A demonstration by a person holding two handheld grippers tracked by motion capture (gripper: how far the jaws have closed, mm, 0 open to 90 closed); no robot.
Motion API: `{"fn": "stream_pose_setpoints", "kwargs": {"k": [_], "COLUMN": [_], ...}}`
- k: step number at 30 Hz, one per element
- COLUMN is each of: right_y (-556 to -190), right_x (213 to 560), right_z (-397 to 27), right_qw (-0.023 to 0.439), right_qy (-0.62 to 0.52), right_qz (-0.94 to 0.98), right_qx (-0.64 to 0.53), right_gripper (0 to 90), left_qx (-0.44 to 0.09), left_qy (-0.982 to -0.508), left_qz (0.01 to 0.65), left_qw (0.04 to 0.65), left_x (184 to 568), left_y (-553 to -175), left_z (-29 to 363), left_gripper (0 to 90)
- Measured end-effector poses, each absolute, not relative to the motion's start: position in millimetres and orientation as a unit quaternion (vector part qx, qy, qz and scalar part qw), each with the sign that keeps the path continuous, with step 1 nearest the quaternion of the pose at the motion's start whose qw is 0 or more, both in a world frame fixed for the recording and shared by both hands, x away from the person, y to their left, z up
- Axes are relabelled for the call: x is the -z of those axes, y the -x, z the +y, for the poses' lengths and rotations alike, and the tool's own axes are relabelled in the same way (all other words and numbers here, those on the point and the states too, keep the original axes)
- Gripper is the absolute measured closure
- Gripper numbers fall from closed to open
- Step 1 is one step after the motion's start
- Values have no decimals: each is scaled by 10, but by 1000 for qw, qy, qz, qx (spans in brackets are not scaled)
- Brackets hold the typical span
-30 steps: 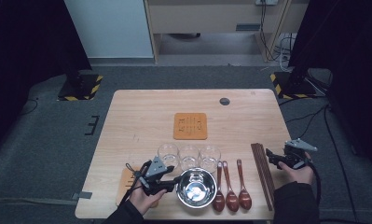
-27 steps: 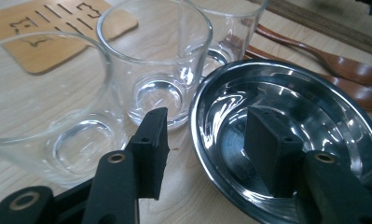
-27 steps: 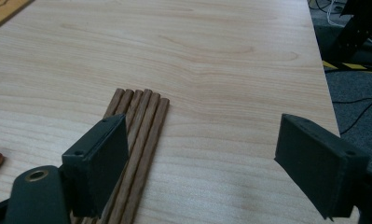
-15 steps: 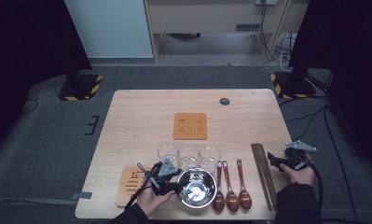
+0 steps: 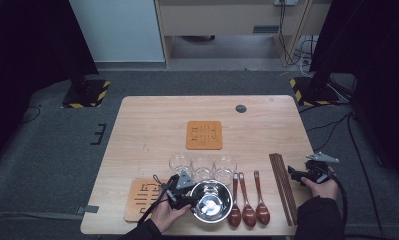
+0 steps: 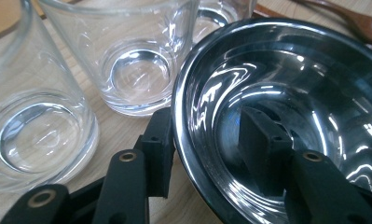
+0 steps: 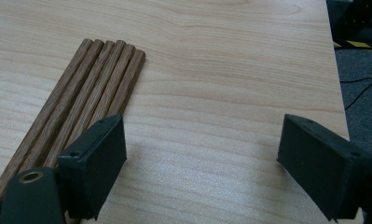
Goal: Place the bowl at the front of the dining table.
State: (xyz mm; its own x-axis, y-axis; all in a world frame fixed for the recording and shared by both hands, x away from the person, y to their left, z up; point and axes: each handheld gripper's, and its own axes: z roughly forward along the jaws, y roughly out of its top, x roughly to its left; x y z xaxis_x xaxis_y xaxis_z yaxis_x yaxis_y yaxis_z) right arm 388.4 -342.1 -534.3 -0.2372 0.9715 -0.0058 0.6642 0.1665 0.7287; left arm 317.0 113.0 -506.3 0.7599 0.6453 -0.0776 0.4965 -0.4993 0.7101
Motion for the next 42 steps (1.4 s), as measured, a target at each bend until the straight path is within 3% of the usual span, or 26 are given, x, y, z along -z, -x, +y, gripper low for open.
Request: {"fn": "stream_pose_setpoints", "kwargs": {"k": [12, 22, 30, 42], "right_y": [-3887, -3887, -3897, -3912], "right_x": [5367, 5376, 5382, 5391], "right_z": [-3435, -3441, -3435, -3438], "right_qw": [243, 244, 240, 239], "right_qy": [-568, -568, -570, -577], "right_qz": [723, 721, 724, 721], "right_qx": [-309, -312, -307, -300], "right_gripper": [137, 125, 67, 9], "left_qx": [-97, -88, -67, -58], "left_qy": [-868, -870, -865, -859], "left_qz": [340, 352, 365, 379], "left_qw": [348, 334, 337, 340], "left_x": [5134, 5160, 5159, 5147], "left_y": [-3217, -3243, -3257, -3258], "left_z": [1061, 1048, 1041, 1059], "left_gripper": [603, 691, 760, 790]}}
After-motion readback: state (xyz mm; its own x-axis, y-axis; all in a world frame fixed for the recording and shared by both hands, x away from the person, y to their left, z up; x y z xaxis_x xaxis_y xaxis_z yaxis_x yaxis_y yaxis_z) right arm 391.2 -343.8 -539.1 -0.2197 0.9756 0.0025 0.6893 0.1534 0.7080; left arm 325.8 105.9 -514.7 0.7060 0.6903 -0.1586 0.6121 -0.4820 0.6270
